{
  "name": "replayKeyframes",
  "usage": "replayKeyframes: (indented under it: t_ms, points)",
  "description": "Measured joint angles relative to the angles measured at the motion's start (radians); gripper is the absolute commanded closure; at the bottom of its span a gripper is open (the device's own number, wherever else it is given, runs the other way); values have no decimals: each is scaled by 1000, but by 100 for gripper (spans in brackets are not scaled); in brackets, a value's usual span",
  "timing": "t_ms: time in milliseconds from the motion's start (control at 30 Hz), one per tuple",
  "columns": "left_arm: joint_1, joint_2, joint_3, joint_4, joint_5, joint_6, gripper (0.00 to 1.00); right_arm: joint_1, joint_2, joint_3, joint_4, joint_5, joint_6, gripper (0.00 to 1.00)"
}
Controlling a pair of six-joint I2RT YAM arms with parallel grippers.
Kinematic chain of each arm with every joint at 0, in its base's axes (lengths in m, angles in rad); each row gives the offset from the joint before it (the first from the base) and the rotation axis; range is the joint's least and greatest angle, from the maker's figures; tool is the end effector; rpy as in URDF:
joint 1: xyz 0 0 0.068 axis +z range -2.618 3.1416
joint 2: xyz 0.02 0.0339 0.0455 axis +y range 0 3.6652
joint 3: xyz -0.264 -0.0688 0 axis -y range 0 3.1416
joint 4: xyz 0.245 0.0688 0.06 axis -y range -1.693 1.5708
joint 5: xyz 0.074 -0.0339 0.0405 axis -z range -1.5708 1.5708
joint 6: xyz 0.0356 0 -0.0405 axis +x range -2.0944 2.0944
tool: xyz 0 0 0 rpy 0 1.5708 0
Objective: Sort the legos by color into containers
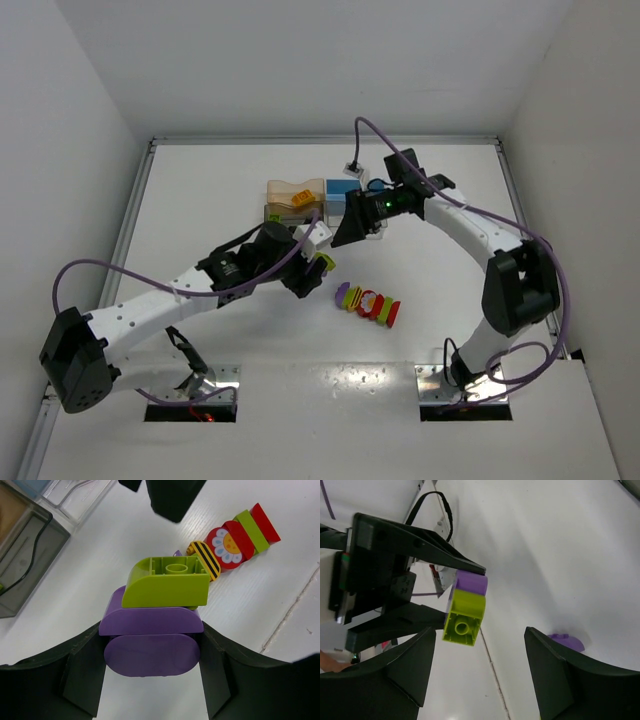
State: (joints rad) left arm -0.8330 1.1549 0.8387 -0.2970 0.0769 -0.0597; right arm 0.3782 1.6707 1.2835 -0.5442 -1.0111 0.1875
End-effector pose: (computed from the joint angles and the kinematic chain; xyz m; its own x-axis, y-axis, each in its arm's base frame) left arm 0.1691 -0.1901 0.2728 -0.4330 0.3878 -0.8137 0.7555 0.6485 -0.0929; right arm 0.3153 0.1577 0.2647 -0.8568 -0.2339 -0.4595 -0.5153 0.3566 0.7793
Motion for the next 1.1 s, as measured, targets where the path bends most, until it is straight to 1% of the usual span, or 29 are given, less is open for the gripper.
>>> replayKeyframes:
  t_ms: [400,767,867,967,1100]
  points:
    - [-5,8,27,24,-19,0,97,46,64,23,-30,31,-11,28]
    - [-5,8,26,31,-37,8,97,47,66,34,-31,29,-20,28]
    - [-5,8,21,57,-45,8,97,27,66,29,2,-2,16,28]
    - [-5,10,15,70,-51,8,97,-1,66,3,89,-92,113,28]
    - [-5,11,-5,66,-59,11,97,-3,65,-17,181,-195,216,28]
